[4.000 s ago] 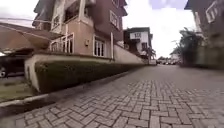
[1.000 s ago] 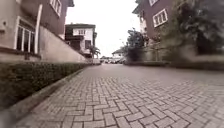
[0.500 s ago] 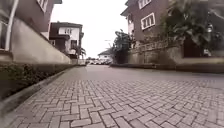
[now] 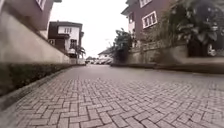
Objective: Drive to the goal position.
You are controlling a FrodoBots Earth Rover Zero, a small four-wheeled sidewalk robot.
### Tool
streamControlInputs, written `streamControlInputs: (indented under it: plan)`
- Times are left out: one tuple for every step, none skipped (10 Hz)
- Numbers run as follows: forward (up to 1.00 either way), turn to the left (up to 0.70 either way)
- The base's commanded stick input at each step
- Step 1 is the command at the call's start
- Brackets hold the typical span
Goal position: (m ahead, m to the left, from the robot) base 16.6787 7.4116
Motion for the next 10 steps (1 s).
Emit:
streamControlInputs:
  plan:
    - [0.70,0.00]
    - [0.70,0.00]
    - [0.70,0.10]
    - [0.70,0.32]
    - [0.70,0.35]
    - [0.70,0.35]
    - [0.70,0.35]
    - [0.70,0.35]
    - [0.70,0.35]
    - [0.70,0.35]
